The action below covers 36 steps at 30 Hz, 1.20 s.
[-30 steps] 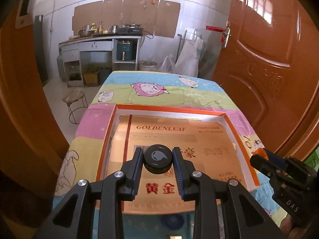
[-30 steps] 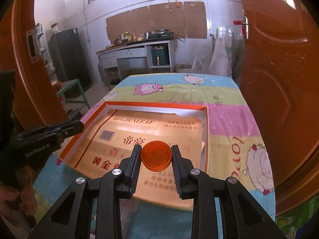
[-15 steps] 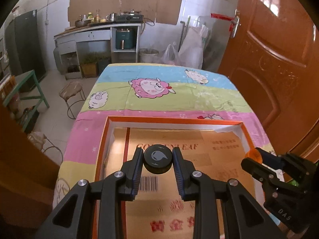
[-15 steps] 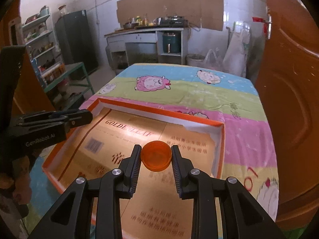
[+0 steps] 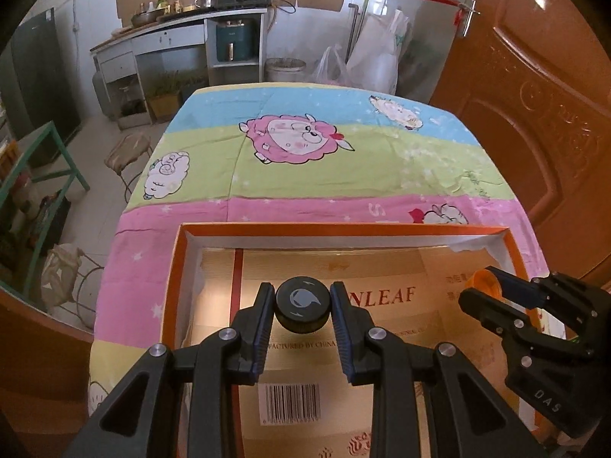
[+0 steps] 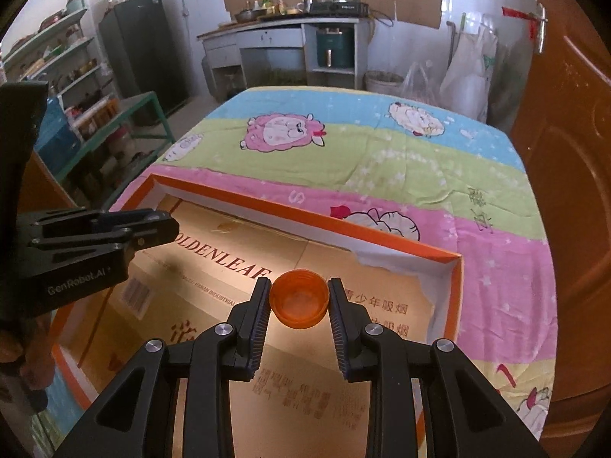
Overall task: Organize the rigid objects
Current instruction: 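Carry both caps over the cardboard tray box with both grippers, then open both grippers to drop the caps into the tray box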
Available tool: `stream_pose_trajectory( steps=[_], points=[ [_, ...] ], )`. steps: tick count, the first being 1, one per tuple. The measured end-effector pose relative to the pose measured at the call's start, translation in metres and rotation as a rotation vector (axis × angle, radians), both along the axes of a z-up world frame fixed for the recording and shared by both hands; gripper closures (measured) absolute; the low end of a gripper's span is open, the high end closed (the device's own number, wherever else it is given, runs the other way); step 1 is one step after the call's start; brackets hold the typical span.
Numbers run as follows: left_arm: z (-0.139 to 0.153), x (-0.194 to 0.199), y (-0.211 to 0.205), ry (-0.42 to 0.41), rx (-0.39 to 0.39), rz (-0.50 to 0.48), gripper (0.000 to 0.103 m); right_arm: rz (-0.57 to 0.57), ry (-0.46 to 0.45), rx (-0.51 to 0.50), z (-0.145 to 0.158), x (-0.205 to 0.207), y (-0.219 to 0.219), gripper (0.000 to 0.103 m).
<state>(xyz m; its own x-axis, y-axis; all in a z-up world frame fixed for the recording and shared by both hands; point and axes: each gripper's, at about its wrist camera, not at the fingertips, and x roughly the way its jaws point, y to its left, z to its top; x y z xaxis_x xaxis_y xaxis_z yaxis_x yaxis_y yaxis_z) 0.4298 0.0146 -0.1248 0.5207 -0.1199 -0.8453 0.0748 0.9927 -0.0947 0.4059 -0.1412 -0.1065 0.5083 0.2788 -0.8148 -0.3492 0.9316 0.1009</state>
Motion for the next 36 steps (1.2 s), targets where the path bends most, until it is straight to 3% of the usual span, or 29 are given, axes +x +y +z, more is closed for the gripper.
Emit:
stream_pose_trajectory(
  steps=[15, 22, 23, 25, 26, 28, 36],
  points=[
    [-0.022, 0.016, 0.0, 0.057, 0.016, -0.009, 0.073, -0.016, 0.039, -0.048, -0.013, 0.016, 0.006, 0.072],
    [-0.025, 0.013, -0.005, 0.034, 0.06, -0.05, 0.072, -0.026, 0.091, -0.072, -0.024, 0.019, 0.007, 0.071],
    [-0.025, 0.012, -0.007, 0.029, 0.069, -0.058, 0.07, -0.025, 0.088, -0.076, -0.023, 0.019, 0.007, 0.07],
    [-0.026, 0.011, -0.009, 0.021, 0.07, -0.074, 0.062, -0.024, 0.079, -0.085, -0.023, 0.018, 0.008, 0.048],
    [-0.027, 0.011, -0.01, 0.021, 0.055, -0.087, 0.054, -0.025, 0.078, -0.09, -0.024, 0.017, 0.009, 0.045],
    [-0.027, 0.01, -0.01, 0.02, 0.038, -0.098, 0.048, -0.028, 0.075, -0.084, -0.023, 0.015, 0.008, 0.045],
    [-0.014, 0.0, -0.007, -0.058, 0.037, -0.048, 0.048, -0.055, 0.034, -0.072, -0.016, 0.003, 0.003, 0.045]
  ],
)
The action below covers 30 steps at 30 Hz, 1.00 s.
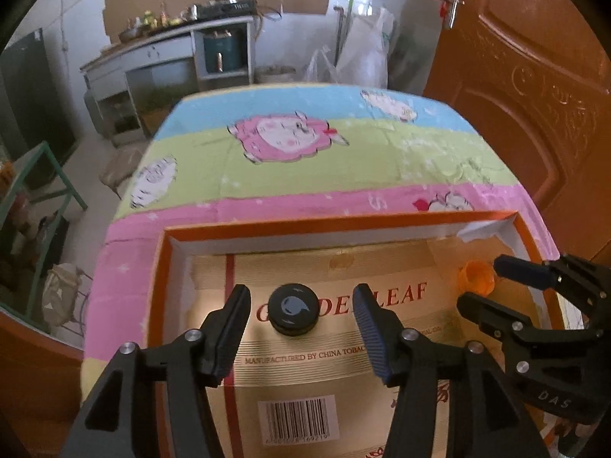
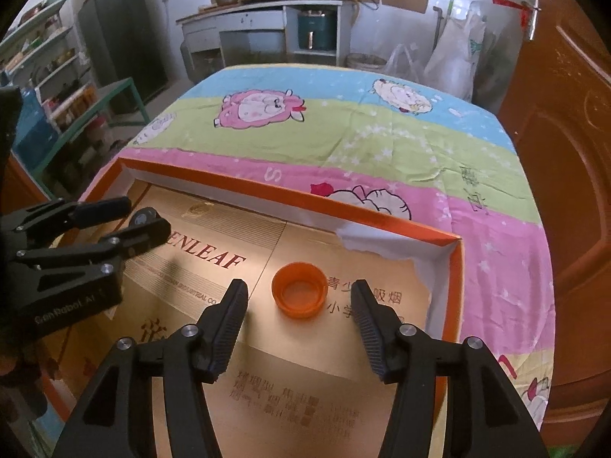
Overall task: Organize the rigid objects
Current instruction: 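Open both grippers to drop the caps into the tray box, then withdraw both tools from the tray box back toward the items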
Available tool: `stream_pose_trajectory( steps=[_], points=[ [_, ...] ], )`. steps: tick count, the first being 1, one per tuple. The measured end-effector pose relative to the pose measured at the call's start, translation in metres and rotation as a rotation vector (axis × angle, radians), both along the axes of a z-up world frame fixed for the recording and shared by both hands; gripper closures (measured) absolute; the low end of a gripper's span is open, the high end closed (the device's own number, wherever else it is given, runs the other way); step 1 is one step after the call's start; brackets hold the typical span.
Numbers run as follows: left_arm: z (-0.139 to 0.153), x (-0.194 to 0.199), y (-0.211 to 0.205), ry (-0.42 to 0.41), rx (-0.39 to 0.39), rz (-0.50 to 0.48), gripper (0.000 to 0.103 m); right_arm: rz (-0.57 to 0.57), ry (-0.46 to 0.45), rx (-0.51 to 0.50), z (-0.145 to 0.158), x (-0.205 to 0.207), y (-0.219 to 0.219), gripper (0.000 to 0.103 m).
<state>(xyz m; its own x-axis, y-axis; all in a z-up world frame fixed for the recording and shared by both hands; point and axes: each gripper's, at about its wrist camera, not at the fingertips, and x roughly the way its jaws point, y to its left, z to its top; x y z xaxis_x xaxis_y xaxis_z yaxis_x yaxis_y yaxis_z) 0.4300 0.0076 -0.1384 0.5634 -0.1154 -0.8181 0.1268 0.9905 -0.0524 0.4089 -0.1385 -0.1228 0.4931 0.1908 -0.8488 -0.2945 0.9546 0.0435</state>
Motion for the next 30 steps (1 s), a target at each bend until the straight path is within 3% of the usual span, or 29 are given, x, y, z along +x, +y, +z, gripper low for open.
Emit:
stream_pose_trajectory(
  steps=[17, 30],
  points=[
    [0.034, -0.053, 0.005, -0.069, -0.038, 0.032, 0.048, -0.031, -0.065, 0.055, 0.031, -0.045, -0.006, 0.045],
    [0.065, -0.112, 0.007, -0.159, -0.045, 0.054, 0.048, -0.04, -0.108, 0.091, 0.059, -0.107, -0.004, 0.045]
  ],
)
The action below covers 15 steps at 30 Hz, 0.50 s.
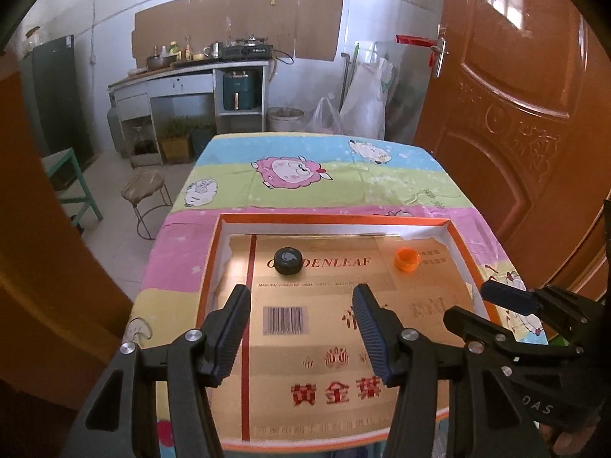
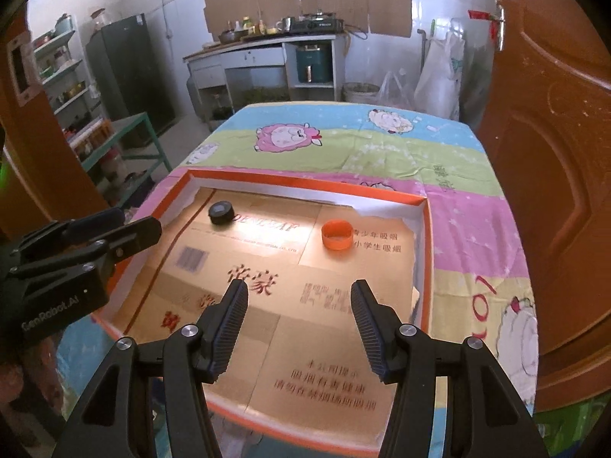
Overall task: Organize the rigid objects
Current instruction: 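Withdraw both tools from the tray box back toward the items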
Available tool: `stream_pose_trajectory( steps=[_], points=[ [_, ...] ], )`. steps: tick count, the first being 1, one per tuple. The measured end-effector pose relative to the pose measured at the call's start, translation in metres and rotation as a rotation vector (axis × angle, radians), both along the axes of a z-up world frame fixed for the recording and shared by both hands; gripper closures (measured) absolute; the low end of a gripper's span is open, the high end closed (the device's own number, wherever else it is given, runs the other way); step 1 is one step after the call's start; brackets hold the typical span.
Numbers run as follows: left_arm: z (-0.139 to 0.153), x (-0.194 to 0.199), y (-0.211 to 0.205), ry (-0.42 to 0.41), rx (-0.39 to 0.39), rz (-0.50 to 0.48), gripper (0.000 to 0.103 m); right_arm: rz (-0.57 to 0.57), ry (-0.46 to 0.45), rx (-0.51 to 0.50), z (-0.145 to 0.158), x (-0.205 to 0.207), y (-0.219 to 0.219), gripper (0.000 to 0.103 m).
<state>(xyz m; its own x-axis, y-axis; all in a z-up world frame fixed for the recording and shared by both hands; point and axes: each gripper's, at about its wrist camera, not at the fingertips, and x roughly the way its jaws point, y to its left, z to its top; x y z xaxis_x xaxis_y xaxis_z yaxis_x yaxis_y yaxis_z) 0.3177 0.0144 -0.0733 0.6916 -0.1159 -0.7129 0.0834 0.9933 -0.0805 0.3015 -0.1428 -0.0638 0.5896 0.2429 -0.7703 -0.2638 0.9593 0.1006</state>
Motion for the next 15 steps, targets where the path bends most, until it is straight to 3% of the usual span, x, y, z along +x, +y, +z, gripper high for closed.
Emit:
stream_pose_trajectory(
  steps=[5, 15],
  points=[
    [0.008, -0.02, 0.0, -0.026, 0.021, 0.002, 0.048, -0.01, -0.017, 0.017, 0.01, -0.027, -0.001, 0.045],
    [0.015, -0.051, 0.007, -0.032, -0.032, -0.004, 0.048, -0.044, -0.034, 0.038, 0.019, -0.075, -0.005, 0.045]
  ],
)
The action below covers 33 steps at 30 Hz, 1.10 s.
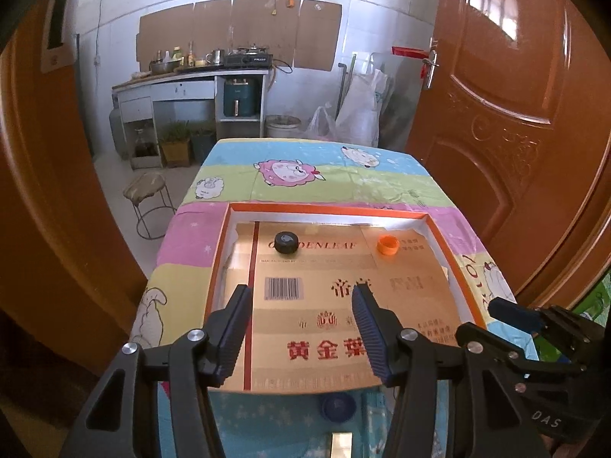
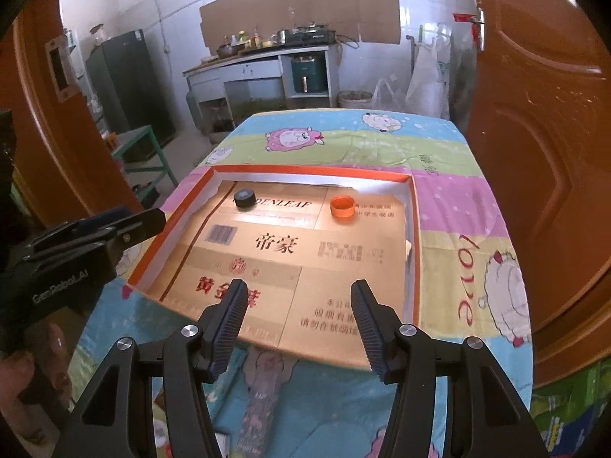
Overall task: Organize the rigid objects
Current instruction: 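Withdraw both tools from the tray box back toward the items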
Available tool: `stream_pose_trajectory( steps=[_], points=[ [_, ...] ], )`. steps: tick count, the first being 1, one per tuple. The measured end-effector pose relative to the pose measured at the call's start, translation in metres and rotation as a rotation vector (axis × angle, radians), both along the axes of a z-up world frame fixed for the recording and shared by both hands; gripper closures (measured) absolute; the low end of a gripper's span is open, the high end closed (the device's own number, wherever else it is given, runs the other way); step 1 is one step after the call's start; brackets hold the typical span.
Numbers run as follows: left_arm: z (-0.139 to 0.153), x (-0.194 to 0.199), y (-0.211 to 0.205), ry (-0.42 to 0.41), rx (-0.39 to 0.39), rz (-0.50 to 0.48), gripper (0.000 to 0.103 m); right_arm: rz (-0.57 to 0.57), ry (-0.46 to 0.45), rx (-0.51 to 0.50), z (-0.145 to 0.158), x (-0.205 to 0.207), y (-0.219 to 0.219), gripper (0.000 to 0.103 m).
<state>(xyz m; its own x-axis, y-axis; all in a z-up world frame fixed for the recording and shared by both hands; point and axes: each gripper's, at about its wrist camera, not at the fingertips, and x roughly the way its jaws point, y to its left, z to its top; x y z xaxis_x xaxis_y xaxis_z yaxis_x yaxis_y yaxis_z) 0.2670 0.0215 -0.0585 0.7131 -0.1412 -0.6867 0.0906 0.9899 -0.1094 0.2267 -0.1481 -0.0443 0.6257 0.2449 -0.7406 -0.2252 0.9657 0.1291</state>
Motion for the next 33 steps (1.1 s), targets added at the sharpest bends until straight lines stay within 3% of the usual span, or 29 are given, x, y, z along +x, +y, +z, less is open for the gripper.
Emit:
stream_pose_trajectory(
  steps=[33],
  points=[
    [0.019, -0.098, 0.0, -0.084, 0.035, -0.005, 0.048, -0.027, -0.06, -0.032, 0.015, -0.093, 0.012, 0.045]
  ],
)
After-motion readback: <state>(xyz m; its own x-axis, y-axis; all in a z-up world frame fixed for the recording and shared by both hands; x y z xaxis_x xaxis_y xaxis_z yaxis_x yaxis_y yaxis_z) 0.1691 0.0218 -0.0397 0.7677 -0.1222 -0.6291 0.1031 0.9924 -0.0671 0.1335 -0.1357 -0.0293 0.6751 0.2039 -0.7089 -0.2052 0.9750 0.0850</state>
